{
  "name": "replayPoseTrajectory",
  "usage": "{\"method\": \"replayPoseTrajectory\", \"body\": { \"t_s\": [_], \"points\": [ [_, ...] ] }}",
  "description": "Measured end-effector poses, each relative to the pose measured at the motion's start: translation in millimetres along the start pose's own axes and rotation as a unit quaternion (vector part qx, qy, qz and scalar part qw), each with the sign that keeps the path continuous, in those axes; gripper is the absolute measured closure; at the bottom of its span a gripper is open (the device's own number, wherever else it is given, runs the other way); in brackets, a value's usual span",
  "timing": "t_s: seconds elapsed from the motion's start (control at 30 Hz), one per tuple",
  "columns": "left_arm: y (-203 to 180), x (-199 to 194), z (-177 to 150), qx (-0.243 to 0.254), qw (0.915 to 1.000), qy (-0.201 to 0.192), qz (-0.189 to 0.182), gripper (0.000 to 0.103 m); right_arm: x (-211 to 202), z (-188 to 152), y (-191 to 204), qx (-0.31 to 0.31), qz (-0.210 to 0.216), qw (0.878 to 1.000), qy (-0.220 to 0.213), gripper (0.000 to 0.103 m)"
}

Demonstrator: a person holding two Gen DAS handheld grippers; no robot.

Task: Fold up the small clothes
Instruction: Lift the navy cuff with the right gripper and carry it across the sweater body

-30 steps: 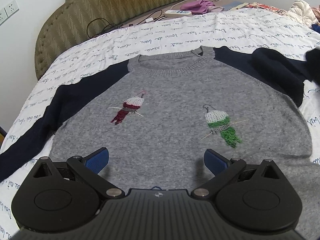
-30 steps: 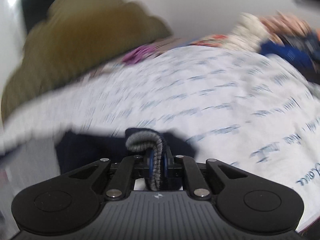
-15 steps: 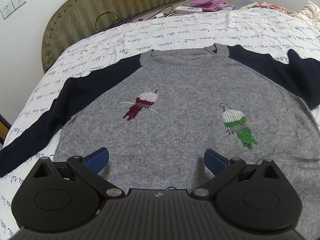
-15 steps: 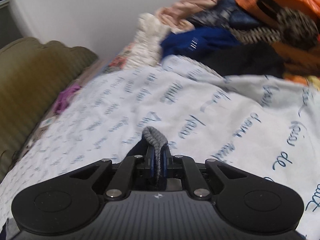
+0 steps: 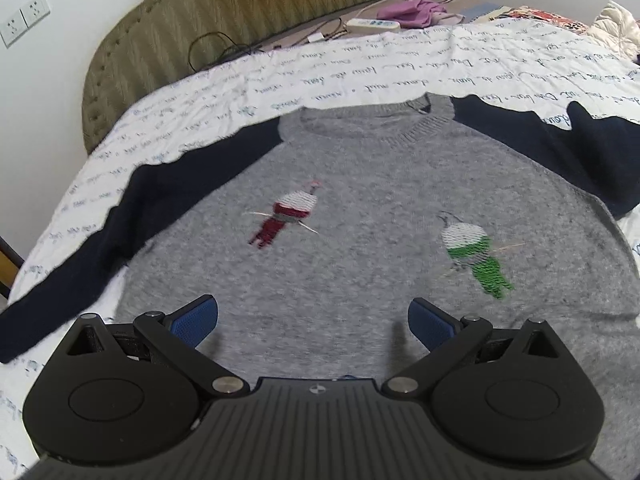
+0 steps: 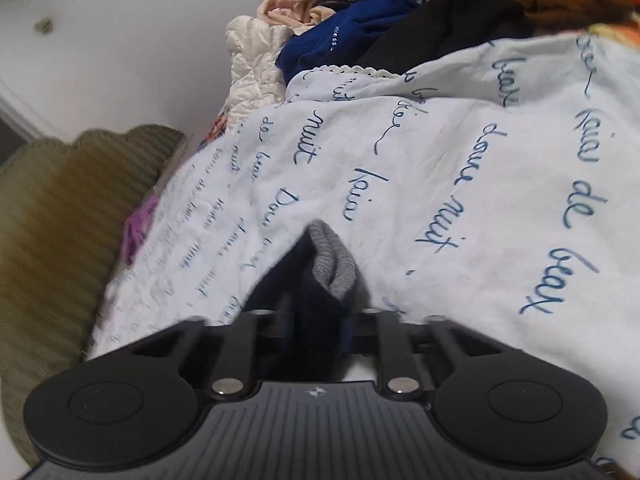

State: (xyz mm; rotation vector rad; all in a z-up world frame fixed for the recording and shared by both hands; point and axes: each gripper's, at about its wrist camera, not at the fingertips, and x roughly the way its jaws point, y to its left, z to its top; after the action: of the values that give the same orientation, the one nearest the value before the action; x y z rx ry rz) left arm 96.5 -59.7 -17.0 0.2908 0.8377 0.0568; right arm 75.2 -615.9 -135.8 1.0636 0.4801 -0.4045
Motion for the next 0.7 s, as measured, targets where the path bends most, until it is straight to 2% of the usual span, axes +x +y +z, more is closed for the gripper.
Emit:
{"method": "replayPoseTrajectory", "body": {
  "t_s": [0.07,0.17,0.27,0.3,0.4,0.53,0.7],
  "points": [
    [8.5,0.1,0.9,-0.007,1.0000,0.000,0.006,0.000,-7.8,7.1,7.3,-0.016,-0.011,1.000,-0.020,0.093],
    [24.6,1.3,3.2,-0.023,0.9997,0.000,0.009,0.000,-35.4,23.5,25.8,-0.056,-0.039,0.994,-0.084,0.093],
    [37.6,4.1,4.8,-0.036,0.9993,-0.002,0.012,0.000,-66.6,33.9,50.6,-0.120,-0.081,0.977,-0.156,0.093],
    [40.3,6.0,4.7,-0.040,0.9991,0.000,0.011,0.000,-72.5,32.3,59.8,-0.142,-0.086,0.972,-0.165,0.093],
    [45.4,11.9,3.1,-0.052,0.9986,0.009,0.001,0.000,-81.3,10.4,88.1,-0.201,-0.070,0.965,-0.156,0.093],
    [46.6,14.1,0.3,-0.051,0.9986,0.012,-0.012,0.000,-83.2,-47.8,130.5,-0.275,-0.018,0.954,-0.121,0.093],
    [51.3,11.7,-2.1,-0.051,0.9985,0.005,-0.017,0.000,-75.2,-123.5,179.7,-0.362,0.031,0.928,-0.085,0.093]
  ]
}}
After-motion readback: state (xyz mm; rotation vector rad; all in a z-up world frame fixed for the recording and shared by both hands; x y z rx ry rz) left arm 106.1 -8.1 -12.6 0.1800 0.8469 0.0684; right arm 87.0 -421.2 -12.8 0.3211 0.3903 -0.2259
